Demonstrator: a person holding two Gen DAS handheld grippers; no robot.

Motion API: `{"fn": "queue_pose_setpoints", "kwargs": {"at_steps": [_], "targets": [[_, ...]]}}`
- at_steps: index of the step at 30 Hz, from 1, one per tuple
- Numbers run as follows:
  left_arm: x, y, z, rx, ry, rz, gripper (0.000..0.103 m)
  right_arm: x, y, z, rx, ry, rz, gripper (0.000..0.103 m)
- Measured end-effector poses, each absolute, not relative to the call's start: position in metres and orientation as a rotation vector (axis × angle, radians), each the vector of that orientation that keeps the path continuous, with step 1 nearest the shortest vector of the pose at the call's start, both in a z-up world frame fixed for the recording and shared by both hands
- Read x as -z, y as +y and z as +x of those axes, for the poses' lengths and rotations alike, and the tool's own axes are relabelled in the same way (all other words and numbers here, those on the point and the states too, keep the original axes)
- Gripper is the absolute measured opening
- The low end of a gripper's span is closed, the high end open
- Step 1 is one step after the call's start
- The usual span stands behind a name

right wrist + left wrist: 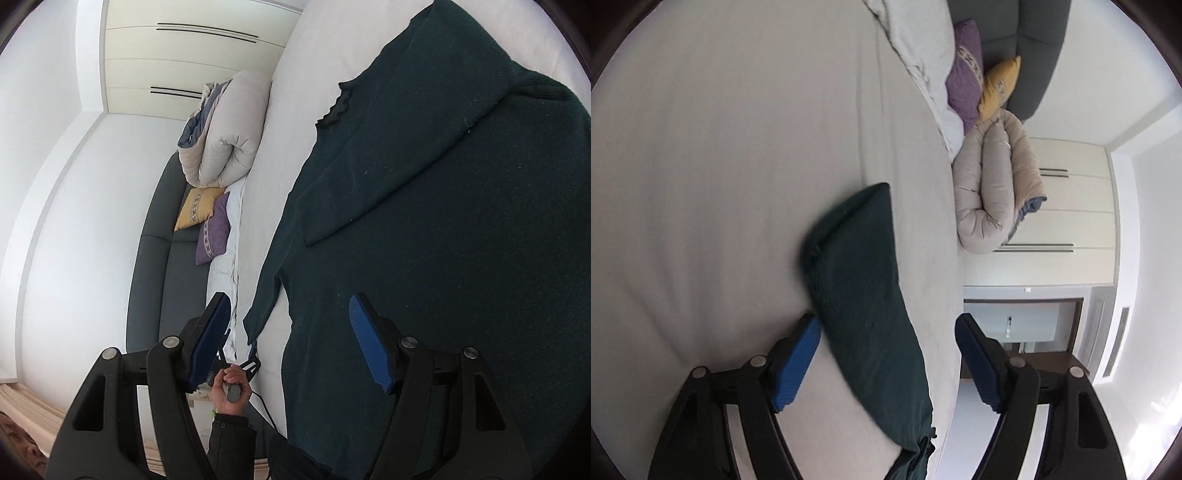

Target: Fold small clothes

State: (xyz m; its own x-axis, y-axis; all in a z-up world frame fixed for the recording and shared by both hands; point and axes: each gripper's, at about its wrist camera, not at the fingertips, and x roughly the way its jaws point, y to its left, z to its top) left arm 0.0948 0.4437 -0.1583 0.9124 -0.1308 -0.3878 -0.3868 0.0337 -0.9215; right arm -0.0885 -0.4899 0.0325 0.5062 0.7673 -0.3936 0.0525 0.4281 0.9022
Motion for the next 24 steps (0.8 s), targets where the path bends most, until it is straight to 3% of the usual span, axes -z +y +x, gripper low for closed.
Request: {"fn": "queue_pose_setpoints", "kwargs": {"at_steps": [4, 6, 7, 9, 11, 15, 19, 24], "targets": [[0.159, 0.448, 0.106, -0.264, 0.386, -1.561, 0.074, -0.044, -0.468, -0.088, -0.565, 0.952, 1.014, 0.066], [0.161, 0.450, 0.114, -0.280, 0.414, -1.560, 0.052, -0.046, -0.460, -0.088, -0.566, 0.958, 1.003, 0.066], [0.165, 0.453, 0.115, -0.280, 0.430, -1.561, 0.046, -0.047, -0.458, -0.088, -0.567, 0.959, 0.999, 0.066], [0.165, 0.450, 0.125, -0.284, 0.490, -1.536, 0.022, -0.049, -0.456, -0.089, -0.564, 0.958, 0.997, 0.066], [0.152, 0.442, 0.135, -0.285, 0.536, -1.453, 0.006, -0.051, -0.455, -0.091, -0.563, 0.953, 0.996, 0.066], [0.096, 0.390, 0.160, -0.196, 0.585, -1.150, 0.007, -0.045, -0.460, -0.086, -0.546, 0.963, 0.988, 0.066], [0.038, 0.265, 0.196, -0.042, 0.670, -0.596, 0.007, -0.050, -0.455, -0.071, -0.528, 0.979, 0.949, 0.066], [0.051, 0.097, 0.184, 0.048, 0.698, 0.077, 0.007, -0.051, -0.421, -0.028, -0.576, 1.040, 0.910, 0.066]]}}
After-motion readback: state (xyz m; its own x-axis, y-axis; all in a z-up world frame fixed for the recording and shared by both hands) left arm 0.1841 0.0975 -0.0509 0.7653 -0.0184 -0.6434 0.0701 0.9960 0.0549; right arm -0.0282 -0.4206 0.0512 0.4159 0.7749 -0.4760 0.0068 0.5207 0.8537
